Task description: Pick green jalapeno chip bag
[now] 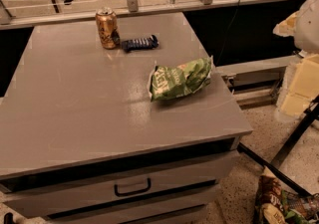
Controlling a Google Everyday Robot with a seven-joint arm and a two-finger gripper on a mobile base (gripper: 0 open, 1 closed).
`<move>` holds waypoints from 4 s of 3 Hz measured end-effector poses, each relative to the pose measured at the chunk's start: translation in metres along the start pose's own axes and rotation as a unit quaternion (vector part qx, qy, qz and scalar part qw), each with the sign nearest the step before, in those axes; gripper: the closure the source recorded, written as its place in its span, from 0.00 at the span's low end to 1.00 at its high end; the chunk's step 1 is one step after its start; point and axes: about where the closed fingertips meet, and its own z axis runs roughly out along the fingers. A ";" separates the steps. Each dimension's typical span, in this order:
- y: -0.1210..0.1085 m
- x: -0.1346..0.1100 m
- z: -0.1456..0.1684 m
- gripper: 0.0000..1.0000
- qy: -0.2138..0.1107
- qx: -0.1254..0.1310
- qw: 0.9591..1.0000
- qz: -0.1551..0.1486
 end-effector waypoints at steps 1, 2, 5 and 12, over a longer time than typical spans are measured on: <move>0.000 0.000 0.000 0.00 0.000 0.000 1.000 0.000; -0.003 -0.009 0.005 0.00 -0.018 -0.004 1.000 -0.010; -0.023 -0.122 0.120 0.00 -0.092 -0.056 0.991 -0.076; -0.052 -0.172 0.106 1.00 -0.107 -0.014 0.987 -0.116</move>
Offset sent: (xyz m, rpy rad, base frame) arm 0.0169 0.0219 -0.0100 0.0823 0.0074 0.0847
